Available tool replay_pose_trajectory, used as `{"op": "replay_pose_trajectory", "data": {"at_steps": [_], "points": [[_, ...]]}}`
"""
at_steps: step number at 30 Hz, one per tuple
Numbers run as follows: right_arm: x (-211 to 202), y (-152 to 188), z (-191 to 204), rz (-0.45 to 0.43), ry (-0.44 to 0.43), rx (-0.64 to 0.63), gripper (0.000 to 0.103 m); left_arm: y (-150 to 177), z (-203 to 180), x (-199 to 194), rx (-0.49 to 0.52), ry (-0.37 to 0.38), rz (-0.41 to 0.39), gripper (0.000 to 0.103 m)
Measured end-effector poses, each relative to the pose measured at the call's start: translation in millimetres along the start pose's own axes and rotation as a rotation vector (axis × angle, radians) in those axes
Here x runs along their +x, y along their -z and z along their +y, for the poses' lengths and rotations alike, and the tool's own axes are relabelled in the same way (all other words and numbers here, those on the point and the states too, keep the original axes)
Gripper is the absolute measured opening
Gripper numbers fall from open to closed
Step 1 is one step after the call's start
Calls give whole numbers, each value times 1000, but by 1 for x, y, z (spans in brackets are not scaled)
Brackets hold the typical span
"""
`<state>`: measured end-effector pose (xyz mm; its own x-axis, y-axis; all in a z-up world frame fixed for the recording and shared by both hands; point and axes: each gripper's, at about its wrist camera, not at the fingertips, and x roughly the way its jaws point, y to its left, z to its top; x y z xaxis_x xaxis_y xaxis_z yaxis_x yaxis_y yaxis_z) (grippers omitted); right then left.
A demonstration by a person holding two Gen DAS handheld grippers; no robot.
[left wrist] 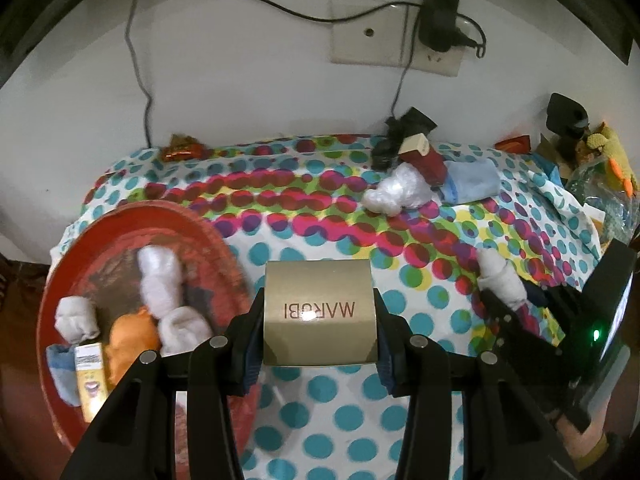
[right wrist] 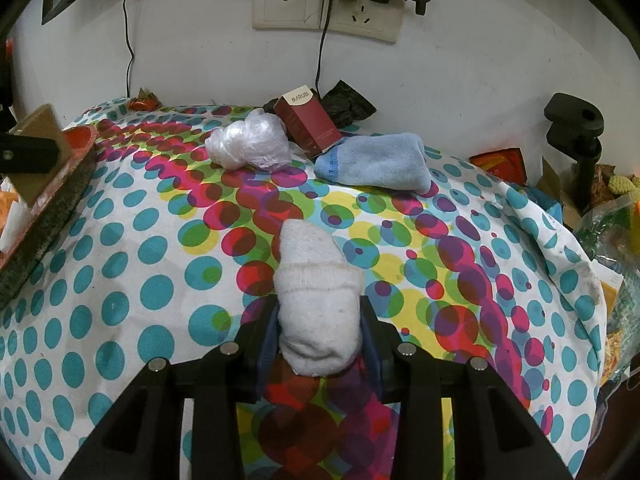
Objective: Organize objects
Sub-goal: 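Carry the brown MARUBI box over the red tray with the left gripper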
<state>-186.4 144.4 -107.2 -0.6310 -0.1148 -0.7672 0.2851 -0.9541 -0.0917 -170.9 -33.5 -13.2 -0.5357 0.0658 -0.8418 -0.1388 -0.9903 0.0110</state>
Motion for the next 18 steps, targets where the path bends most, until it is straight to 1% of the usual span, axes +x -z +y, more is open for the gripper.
{"op": "replay_pose_trajectory", "data": {"at_steps": [7,18], "points": [[-1,0,1,-1,14,-13,39,12,36,-15,-53,-23,0,43],[-1,-1,1,-1,14,-13,39,21,104,-31,-142,-97,-7,43]]}}
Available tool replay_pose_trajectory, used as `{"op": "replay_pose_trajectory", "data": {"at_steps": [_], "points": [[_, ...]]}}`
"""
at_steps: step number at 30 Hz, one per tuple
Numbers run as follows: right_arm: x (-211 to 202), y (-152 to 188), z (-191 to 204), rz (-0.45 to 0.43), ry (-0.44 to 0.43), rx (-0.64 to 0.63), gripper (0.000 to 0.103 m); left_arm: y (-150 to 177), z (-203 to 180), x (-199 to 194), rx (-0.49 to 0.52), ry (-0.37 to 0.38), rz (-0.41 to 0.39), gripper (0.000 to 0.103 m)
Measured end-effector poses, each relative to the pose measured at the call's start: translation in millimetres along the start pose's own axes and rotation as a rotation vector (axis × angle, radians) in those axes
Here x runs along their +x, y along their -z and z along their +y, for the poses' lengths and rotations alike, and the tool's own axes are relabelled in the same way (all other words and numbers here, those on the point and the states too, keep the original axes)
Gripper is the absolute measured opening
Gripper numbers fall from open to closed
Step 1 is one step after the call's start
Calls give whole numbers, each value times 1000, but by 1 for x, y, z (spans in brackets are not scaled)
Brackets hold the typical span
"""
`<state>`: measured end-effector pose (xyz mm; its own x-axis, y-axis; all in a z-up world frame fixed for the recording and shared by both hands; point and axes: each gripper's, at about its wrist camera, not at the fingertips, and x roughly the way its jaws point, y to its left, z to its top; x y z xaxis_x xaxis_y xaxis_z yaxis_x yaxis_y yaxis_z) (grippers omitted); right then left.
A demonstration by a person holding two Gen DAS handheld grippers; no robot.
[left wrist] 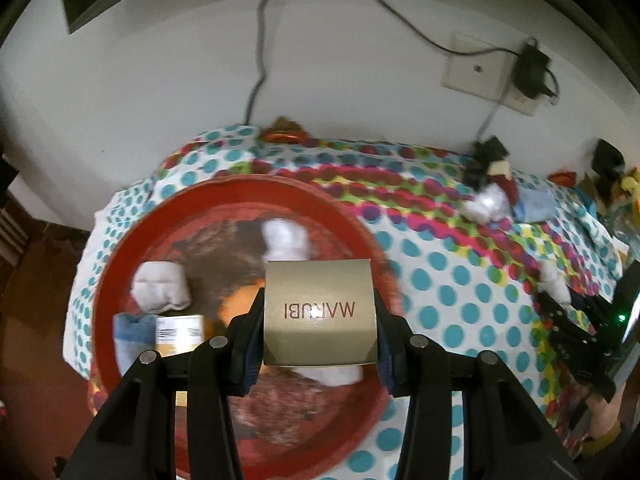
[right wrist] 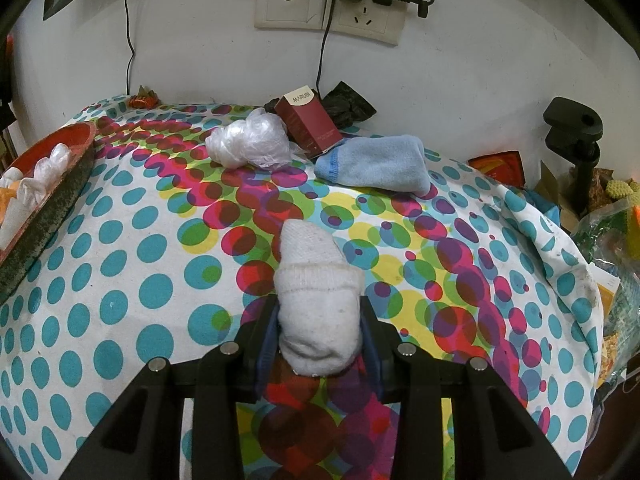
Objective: Organize objects
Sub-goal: 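Carry the brown MARUBI box over the red tray with the left gripper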
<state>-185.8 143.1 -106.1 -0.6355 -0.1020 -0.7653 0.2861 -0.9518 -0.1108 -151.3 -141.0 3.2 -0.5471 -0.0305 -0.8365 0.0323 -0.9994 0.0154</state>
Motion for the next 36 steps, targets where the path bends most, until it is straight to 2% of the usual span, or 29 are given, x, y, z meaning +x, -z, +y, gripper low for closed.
{"op": "replay_pose_trajectory", "data": {"at_steps": [8,17,23,36], "points": [[0,0,-1,0,-1,0,39,2,49,19,-66,-64,24,43],[0,0,-1,0,0,0,39,2,82,46,-109,-102,52,43],[0,0,-1,0,0,0,39,-7,92,64,-125,-105,63,43],[0,0,-1,0,-1,0,39,-16,90,92,-111,-84,74,43]]}}
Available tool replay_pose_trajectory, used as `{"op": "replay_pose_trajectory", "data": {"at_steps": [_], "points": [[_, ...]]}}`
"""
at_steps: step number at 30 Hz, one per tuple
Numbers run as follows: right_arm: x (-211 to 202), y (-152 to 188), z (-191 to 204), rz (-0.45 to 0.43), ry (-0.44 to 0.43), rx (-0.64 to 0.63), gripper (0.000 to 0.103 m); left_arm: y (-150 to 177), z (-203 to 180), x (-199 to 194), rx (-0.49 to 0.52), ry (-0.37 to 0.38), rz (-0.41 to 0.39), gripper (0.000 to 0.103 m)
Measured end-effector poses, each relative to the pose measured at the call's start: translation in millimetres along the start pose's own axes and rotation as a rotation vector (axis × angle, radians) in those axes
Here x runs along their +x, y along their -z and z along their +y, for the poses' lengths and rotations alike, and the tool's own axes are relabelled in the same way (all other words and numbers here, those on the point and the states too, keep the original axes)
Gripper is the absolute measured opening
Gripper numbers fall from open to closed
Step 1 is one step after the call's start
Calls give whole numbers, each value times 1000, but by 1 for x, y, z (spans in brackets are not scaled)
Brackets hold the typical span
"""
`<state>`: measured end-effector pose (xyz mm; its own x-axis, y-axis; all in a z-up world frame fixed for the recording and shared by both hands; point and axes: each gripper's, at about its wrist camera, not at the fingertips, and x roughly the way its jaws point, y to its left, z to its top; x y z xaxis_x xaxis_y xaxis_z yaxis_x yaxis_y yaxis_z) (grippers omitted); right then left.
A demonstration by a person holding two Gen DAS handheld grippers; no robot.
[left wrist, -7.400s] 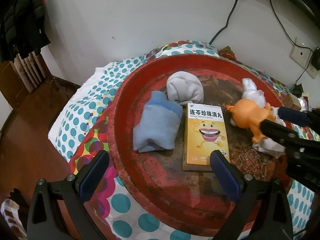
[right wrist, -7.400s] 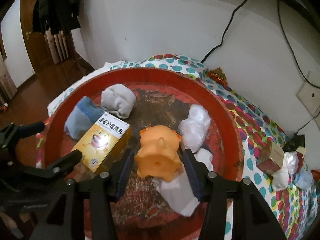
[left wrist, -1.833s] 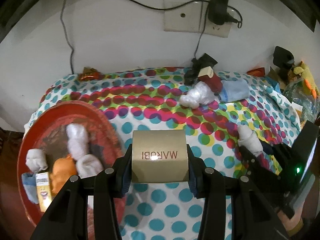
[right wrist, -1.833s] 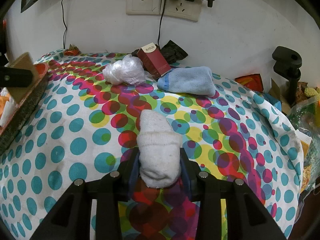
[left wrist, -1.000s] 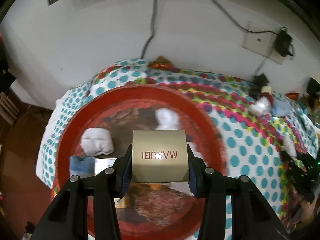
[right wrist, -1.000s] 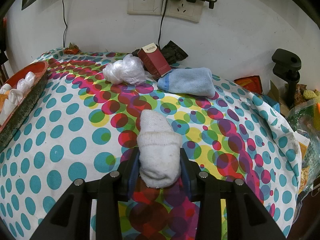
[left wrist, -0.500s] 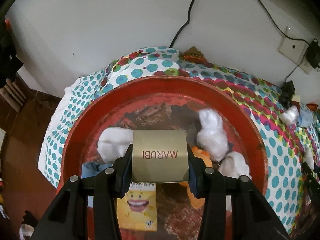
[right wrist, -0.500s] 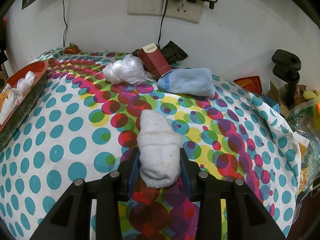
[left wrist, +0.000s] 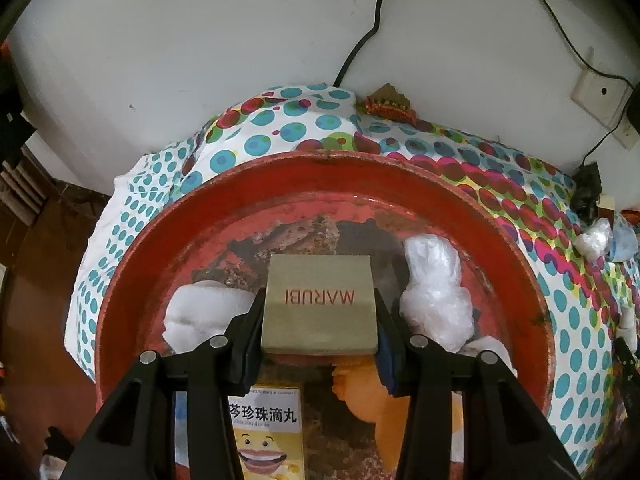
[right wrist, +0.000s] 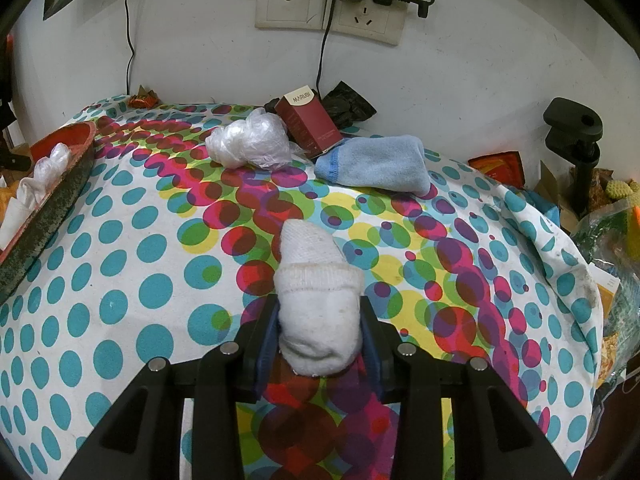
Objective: Organize objects
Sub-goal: 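Carry the brown MARUBI box over the red tray with the left gripper, then lower the box onto the tray and open the left gripper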
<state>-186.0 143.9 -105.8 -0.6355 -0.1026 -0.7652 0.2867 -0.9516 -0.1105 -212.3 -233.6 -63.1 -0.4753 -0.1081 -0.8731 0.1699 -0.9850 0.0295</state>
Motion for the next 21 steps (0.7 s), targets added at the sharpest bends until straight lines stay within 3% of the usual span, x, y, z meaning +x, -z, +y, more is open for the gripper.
{"op": "replay_pose_trajectory", "data": {"at_steps": [6,10,21], "points": [[0,0,0,0,1,-1,39,2,3,4,-7,6,10,44],[0,0,0,0,1,-1,39,3,6,-2,-24,19,2,52],[0,0,0,0,1,-1,39,30,-5,-56,-28,-2,-88,67]]}}
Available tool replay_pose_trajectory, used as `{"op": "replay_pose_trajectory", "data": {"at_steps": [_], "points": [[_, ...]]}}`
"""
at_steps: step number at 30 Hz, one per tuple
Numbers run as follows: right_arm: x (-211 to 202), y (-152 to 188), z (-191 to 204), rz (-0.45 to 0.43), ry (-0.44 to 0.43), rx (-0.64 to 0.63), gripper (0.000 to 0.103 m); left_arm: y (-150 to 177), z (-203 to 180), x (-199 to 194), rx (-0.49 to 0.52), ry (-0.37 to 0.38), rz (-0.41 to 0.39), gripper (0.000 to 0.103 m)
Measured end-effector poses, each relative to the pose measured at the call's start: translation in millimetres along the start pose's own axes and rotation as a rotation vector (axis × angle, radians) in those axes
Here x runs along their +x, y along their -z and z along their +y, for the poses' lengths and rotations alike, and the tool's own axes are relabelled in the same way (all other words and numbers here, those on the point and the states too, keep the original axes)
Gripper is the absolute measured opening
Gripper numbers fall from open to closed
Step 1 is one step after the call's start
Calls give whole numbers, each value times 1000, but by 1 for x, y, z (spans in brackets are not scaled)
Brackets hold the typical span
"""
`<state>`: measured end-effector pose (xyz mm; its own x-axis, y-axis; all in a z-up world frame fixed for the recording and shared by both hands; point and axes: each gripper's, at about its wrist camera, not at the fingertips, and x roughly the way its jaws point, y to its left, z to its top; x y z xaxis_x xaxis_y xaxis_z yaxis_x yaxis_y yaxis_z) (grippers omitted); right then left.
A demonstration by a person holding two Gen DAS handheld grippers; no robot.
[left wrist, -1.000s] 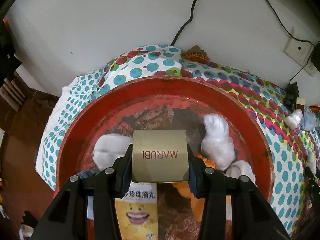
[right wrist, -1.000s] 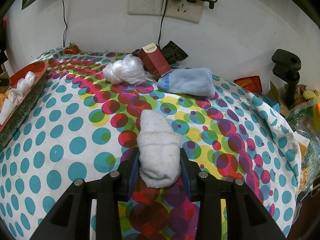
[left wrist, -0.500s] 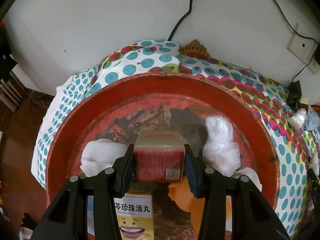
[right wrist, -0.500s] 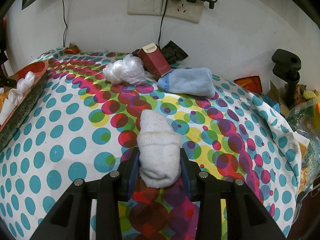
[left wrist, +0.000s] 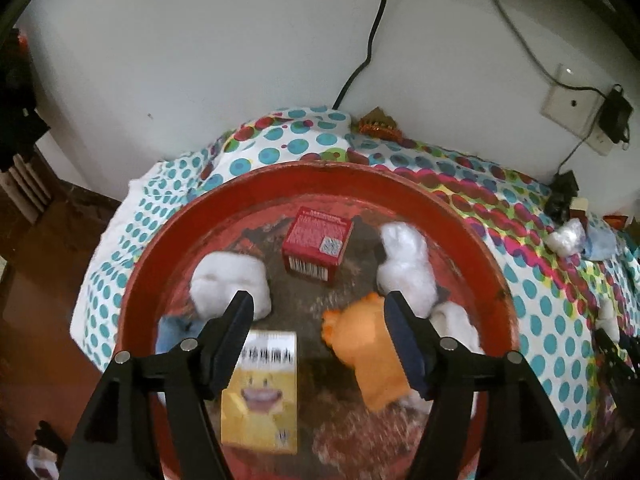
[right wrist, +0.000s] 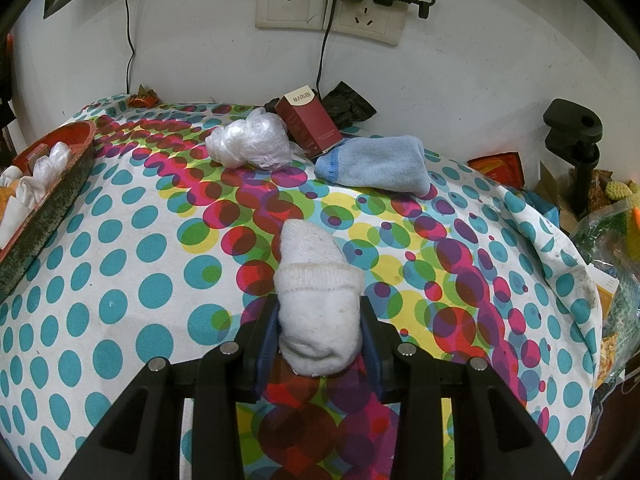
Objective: Organize objects
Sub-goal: 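Lower the box onto the tray and open the left gripper, then carry the held white sock toward the red tray with the right gripper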
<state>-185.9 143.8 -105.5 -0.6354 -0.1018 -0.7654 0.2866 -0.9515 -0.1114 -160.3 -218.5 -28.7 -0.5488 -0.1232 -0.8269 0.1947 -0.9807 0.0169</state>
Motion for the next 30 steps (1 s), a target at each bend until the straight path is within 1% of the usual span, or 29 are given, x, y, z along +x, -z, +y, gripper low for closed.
{"op": "replay_pose_trajectory", "data": {"at_steps": [3,5,9,11,18,24,30], "points": [[0,0,0,0,0,0,39,16,-3,-18,-5,3,-28,71],[0,0,0,0,1,-1,39,27,-6,-29,4,0,-34,74],[0,0,0,0,0,0,39,50,-9,-44,39,-13,-48,77],[-1,0,0,0,2,-1,39,62,-9,-49,42,-10,-49,77],[0,0,0,-1,12,-10,39,89,-2,-56,27,-52,-73,80],[0,-1,2,0,15,-12,39,101,0,-59,46,-58,-102,83],[-1,0,1,-1,22,-17,39,102,-1,-60,66,-60,-111,86]]}}
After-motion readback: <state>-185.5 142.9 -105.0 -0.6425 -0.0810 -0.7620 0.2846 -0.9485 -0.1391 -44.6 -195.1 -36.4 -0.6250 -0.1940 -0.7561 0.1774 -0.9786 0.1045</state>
